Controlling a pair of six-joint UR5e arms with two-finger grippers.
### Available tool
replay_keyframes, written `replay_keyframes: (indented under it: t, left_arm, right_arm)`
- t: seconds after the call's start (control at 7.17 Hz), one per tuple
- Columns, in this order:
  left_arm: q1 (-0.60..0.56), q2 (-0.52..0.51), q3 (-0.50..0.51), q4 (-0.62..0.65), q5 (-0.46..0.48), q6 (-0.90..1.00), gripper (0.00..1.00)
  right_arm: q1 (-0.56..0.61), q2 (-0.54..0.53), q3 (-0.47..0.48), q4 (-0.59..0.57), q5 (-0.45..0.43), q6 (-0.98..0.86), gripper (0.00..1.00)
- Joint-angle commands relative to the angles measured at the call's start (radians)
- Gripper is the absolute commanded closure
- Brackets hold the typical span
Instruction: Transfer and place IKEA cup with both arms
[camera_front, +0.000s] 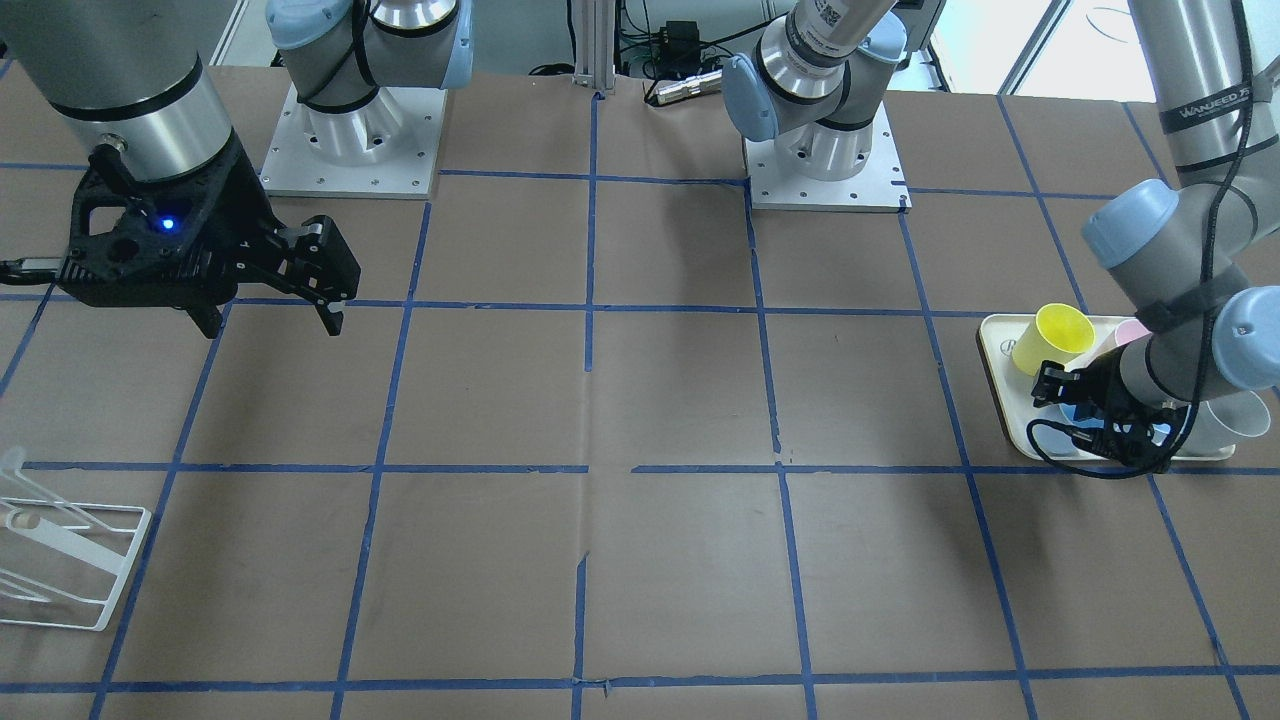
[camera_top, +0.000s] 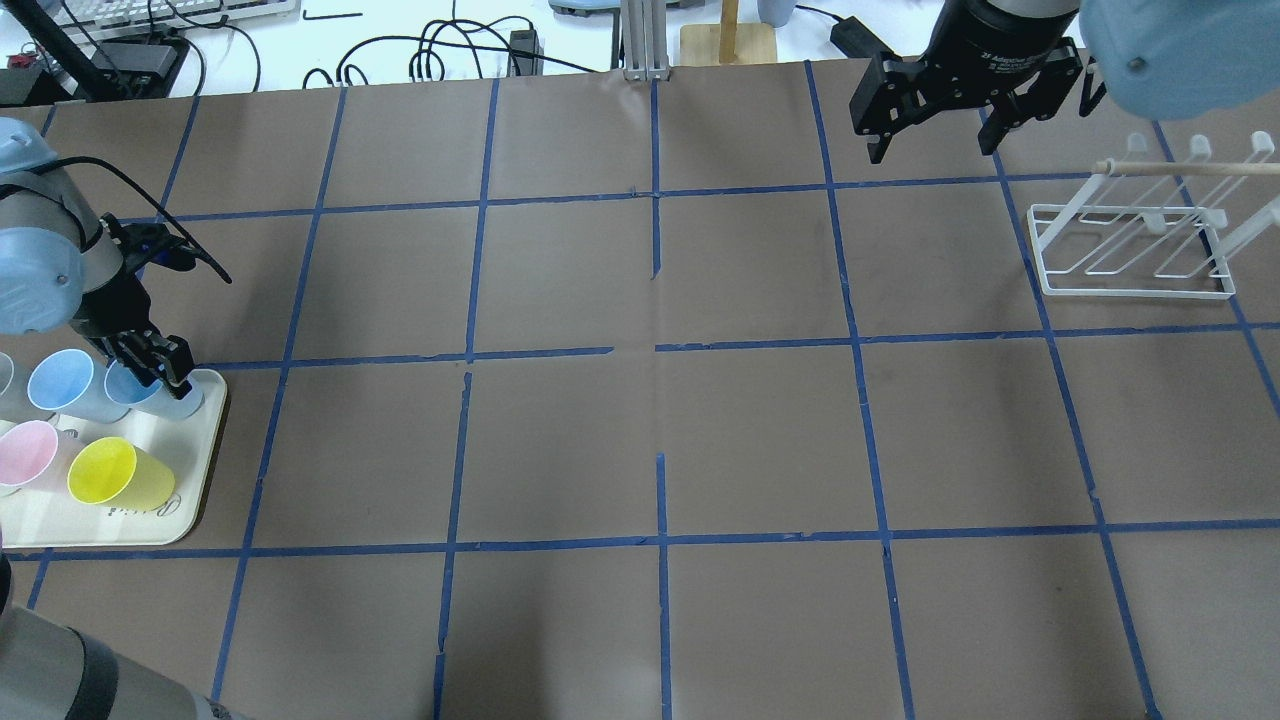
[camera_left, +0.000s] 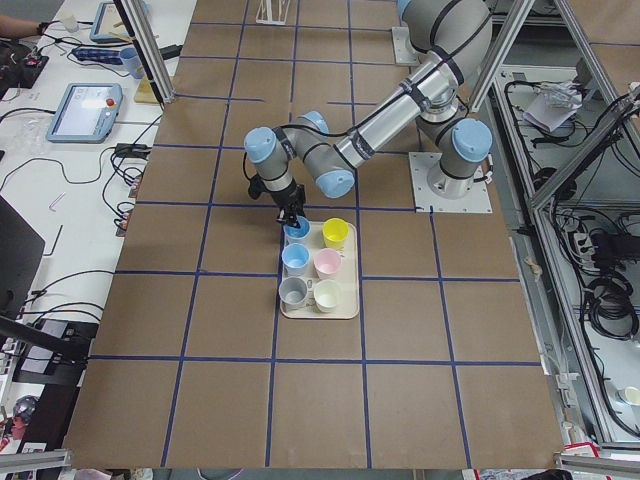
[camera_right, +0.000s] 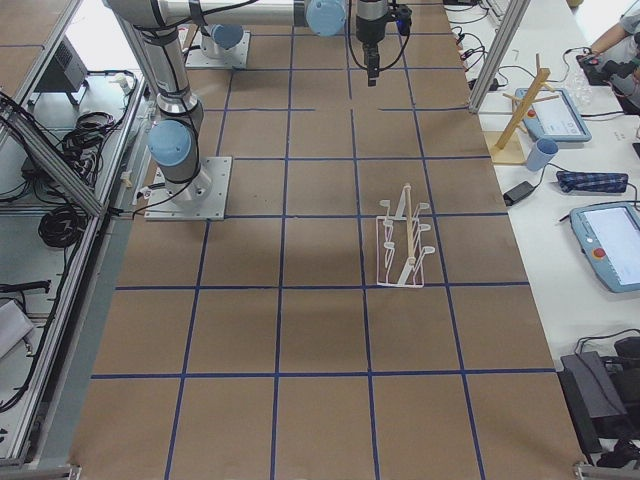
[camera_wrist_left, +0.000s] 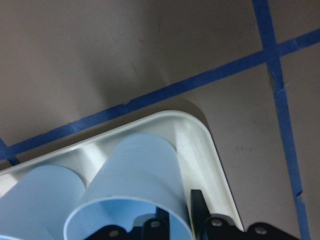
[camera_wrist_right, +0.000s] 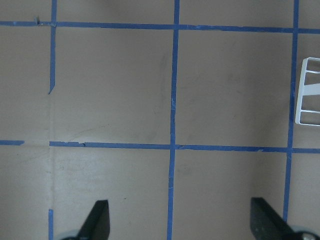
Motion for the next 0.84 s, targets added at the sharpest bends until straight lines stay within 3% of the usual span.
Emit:
replay_keyframes:
  t: [0.0,0.28,0.56,0.7]
  left_arm:
    - [-0.010,0.046,0.031,-0.059,-0.041,-0.005,0.04]
    - [-0.024,0.116,0.122,-0.203,-0.140,-0.117,0.03]
    - [-0.165,0.186,0.286,-0.414,-0.176,-0.361,0.00]
    - [-0.260,0.210,0.325,-0.445,-0.174,-0.414,0.00]
  right_arm:
    - [0.000,0.002,0.000,0.001,0.000,-0.001,0.00]
    - [0.000,0.002,0.002,0.001,0.000,-0.001,0.00]
    - [0.000,0.002,0.000,0.001,0.000,-0.001,0.00]
    - [0.001,0.002,0.000,0.001,0.000,-0.001,0.00]
